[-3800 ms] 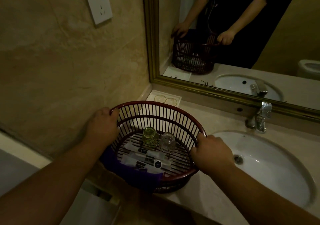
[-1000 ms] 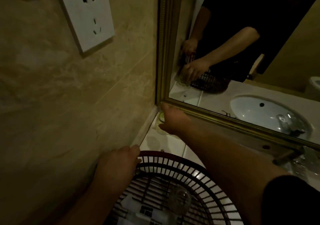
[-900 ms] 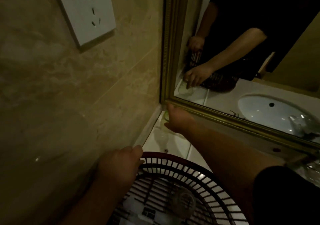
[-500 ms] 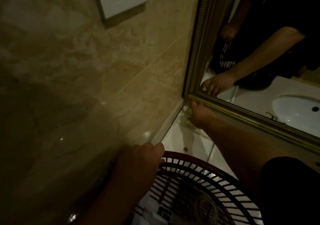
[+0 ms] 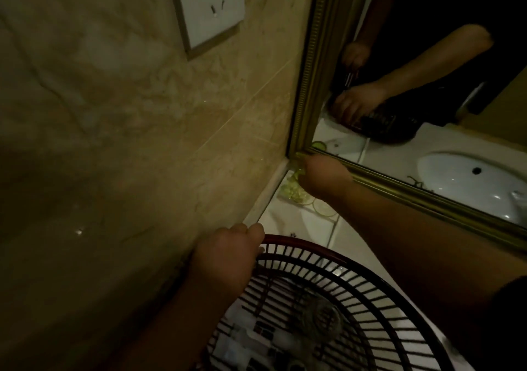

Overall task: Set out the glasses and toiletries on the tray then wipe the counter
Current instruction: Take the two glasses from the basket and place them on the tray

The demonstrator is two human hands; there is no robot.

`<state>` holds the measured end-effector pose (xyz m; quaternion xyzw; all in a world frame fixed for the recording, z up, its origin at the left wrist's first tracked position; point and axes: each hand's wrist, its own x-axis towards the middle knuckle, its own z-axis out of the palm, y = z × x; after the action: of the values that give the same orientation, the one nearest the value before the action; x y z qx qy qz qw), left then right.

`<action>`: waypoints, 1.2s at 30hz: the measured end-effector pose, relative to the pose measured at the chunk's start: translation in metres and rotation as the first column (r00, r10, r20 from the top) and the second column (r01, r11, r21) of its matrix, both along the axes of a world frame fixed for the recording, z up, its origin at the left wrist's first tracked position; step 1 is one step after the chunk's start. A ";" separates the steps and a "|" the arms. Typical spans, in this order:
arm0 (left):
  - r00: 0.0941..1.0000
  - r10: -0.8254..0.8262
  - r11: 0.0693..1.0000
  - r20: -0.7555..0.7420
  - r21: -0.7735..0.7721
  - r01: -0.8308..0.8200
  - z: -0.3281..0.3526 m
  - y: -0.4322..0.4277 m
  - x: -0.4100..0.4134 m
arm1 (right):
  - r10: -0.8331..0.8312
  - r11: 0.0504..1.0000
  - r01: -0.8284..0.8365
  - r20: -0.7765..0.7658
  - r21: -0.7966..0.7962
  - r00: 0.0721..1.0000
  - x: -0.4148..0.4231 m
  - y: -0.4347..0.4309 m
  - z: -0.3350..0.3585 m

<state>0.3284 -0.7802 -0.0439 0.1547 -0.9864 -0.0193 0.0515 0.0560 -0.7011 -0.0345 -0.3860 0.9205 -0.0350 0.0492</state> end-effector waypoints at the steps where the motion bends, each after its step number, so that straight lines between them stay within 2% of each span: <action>1: 1.000 -0.010 1.000 0.003 0.003 0.010 0.002 0.002 0.000 | 0.011 0.999 -0.012 -0.034 -0.034 0.999 0.018 0.008 0.018; 4: 0.997 -0.075 0.997 -0.020 0.005 0.075 0.007 0.003 0.003 | 0.069 0.988 -0.085 -0.127 -0.125 0.990 0.082 0.036 0.062; 8: 0.997 -0.060 0.998 -0.049 0.000 0.060 0.006 0.001 0.003 | 0.115 0.976 -0.143 -0.171 -0.165 0.979 0.167 0.075 0.081; 10: 0.997 -0.063 0.998 -0.054 0.023 0.064 0.006 0.001 0.003 | 0.100 0.982 -0.120 -0.133 -0.149 0.986 0.199 0.091 0.069; 13: 0.991 -0.110 0.993 -0.072 0.028 0.112 0.006 0.000 0.005 | 0.004 1.000 -0.004 0.036 0.006 0.999 0.227 0.117 0.028; 15: 0.988 -0.130 0.991 -0.084 0.009 0.131 0.006 -0.001 0.006 | -0.097 0.984 0.075 0.132 0.164 0.987 0.236 0.136 -0.006; 17: 0.990 -0.116 0.993 -0.077 0.006 0.117 0.007 -0.001 0.005 | -0.178 0.959 0.132 0.169 0.251 0.969 0.238 0.150 -0.038; 21: 0.994 -0.087 0.996 -0.060 -0.015 0.087 0.008 0.000 0.005 | -0.262 0.944 0.221 0.148 0.245 0.954 0.229 0.145 -0.068; 24: 0.996 -0.080 0.997 -0.048 -0.019 0.080 0.007 0.001 0.003 | -0.303 0.937 0.251 0.209 0.243 0.930 0.222 0.137 -0.080; 26: 0.998 -0.055 0.998 -0.018 -0.040 0.054 0.008 0.003 -0.001 | -0.305 0.938 0.245 0.247 0.245 0.920 0.220 0.138 -0.084; 28: 0.999 -0.034 0.990 0.030 -0.139 0.038 0.011 0.006 -0.003 | -0.293 0.942 0.235 0.250 0.238 0.923 0.220 0.140 -0.083; 30: 0.997 -0.069 0.979 0.045 -0.189 0.076 0.011 0.008 -0.006 | -0.266 0.954 0.220 0.231 0.205 0.936 0.223 0.141 -0.075; 33: 0.984 -0.180 0.980 0.008 -0.080 0.180 0.008 0.011 -0.013 | -0.201 0.974 0.176 0.197 0.140 0.959 0.232 0.141 -0.054; 36: 0.971 -0.240 0.970 -0.023 -0.053 0.238 0.008 0.017 -0.026 | -0.114 0.990 0.095 0.194 0.102 0.974 0.237 0.137 -0.022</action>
<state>0.3021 -0.7635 -0.0361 0.0330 -0.9972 -0.0031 0.0668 0.2933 -0.5639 -0.0566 -0.3289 0.9306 -0.0338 0.1570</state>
